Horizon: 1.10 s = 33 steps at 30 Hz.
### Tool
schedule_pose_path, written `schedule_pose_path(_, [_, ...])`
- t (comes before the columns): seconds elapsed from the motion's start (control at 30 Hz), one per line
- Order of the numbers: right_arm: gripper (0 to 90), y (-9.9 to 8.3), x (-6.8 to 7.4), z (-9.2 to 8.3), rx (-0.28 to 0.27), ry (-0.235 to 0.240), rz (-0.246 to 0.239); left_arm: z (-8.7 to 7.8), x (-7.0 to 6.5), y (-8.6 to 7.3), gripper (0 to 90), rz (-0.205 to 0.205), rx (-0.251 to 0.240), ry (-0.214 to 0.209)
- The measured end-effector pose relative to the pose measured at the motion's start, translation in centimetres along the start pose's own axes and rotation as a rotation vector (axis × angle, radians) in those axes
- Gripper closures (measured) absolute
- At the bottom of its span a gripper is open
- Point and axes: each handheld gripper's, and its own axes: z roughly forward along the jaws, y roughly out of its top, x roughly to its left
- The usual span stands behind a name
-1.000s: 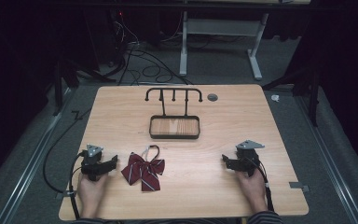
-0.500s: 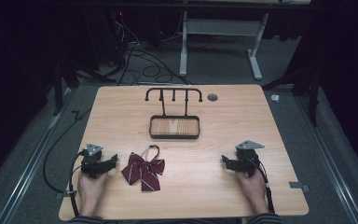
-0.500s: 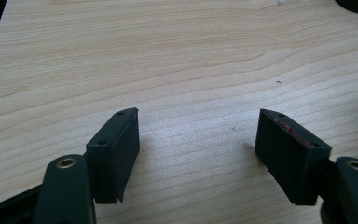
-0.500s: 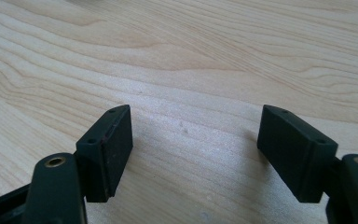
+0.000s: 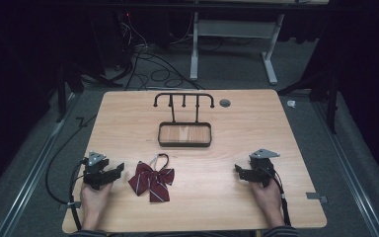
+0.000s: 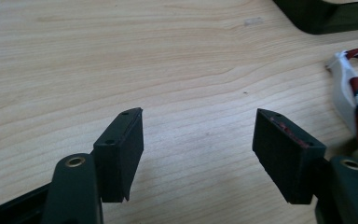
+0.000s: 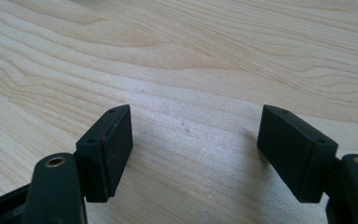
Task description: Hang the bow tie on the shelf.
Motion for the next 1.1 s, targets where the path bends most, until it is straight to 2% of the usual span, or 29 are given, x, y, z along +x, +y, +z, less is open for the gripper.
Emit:
schedule_pose_path(0.1, [27.9, 0.0, 0.0, 0.0, -0.001, 0.000, -0.002, -0.4, -0.1, 0.3, 34.9, -0.001, -0.009, -0.027])
schedule_pose_path(0.37, [27.9, 0.0, 0.0, 0.0, -0.002, 0.001, -0.004, -0.8, -1.5, 1.6, 38.2, 0.071, -0.024, -0.065])
schedule_pose_path(0.63, [27.9, 0.0, 0.0, 0.0, -0.002, 0.001, -0.005, -1.1, -2.6, 3.0, 37.8, 0.092, -0.034, -0.116])
schedule_pose_path(0.7, [27.9, 0.0, 0.0, 0.0, -0.002, 0.001, -0.005, -1.1, -3.1, 3.5, 36.3, 0.114, -0.033, -0.114])
schedule_pose_path(1.1, [27.9, 0.0, 0.0, 0.0, -0.001, 0.001, -0.007, -0.5, -4.5, 4.9, 38.0, 0.132, -0.032, -0.143])
